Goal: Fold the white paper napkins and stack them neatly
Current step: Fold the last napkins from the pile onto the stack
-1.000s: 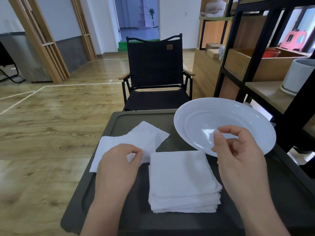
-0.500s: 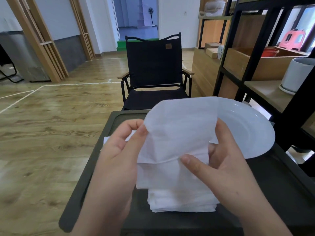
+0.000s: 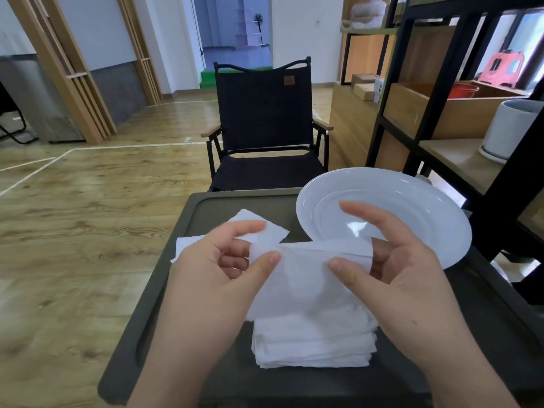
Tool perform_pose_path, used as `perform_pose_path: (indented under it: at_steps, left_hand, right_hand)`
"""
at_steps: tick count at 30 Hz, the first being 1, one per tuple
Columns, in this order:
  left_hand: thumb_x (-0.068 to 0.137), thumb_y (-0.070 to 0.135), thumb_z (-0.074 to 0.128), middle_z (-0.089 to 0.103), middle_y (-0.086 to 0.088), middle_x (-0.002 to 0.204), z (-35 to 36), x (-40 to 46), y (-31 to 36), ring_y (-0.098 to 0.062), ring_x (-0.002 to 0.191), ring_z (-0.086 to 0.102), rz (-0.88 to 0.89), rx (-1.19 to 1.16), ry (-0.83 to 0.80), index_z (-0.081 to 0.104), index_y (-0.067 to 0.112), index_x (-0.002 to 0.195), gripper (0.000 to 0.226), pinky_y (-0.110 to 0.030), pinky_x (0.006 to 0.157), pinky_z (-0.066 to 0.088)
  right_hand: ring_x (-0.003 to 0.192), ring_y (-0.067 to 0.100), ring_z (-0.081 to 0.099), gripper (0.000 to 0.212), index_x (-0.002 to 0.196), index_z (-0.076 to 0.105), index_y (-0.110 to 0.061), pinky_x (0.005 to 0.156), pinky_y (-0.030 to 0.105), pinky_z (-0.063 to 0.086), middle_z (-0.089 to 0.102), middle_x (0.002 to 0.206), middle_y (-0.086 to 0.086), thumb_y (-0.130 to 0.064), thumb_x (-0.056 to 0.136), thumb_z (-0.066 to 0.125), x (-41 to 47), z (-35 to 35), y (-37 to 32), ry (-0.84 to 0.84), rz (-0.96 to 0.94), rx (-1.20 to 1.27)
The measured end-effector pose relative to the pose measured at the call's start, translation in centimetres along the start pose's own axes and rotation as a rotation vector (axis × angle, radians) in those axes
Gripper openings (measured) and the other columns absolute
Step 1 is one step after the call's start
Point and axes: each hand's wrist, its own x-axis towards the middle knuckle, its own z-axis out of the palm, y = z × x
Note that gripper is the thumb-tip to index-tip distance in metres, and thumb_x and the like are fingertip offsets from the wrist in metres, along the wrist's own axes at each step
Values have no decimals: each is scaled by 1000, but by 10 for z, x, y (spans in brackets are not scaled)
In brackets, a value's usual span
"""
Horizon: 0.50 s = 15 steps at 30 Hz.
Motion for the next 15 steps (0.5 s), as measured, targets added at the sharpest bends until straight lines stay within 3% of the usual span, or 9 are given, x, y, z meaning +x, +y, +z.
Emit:
perform_pose_path:
  at_steps: [2,6,9,12,15]
  left_hand:
    - [74,29,78,65,8,76,-1,1,-2,-14,66,58,12,33,6,69,47,99,32,-21,64,48]
    - [73,34,77,61,22,73,-3,-1,1,-3,57,50,52,150,46,73,44,80,13,-11,54,38]
    - [71,46,79,57,29,99,-6,-2,5,1,89,58,110,226,79,70,43,79,12,-16,69,38]
    - [72,53,73,58,27,109,-7,-3,11,1,106,57,207,183,17,66,37,79,19,-19,78,41]
    - [75,36,71,72,10,96,-4,-7,22,-6,82,66,153,-91,-93,61,31,74,12,-23,69,51]
  right_hand:
    - [92,13,72,53,111,64,-52,88,43,57,76,95,-5,-10,80,74,0,-1,2,-7,-15,-41]
    - [100,13,68,46,106,67,-53,91,39,56,74,104,-11,-19,77,75,-1,-3,5,-18,-33,-70]
    - [92,14,70,44,106,67,-53,84,37,59,74,98,-12,-22,76,77,0,-3,7,-20,-20,-101]
    - [76,7,60,38,100,67,-57,70,20,54,64,94,-20,-34,72,79,1,-2,9,13,-1,-166]
    - [70,4,53,29,91,69,-54,67,17,45,55,108,-25,-55,62,70,1,0,7,57,42,-168]
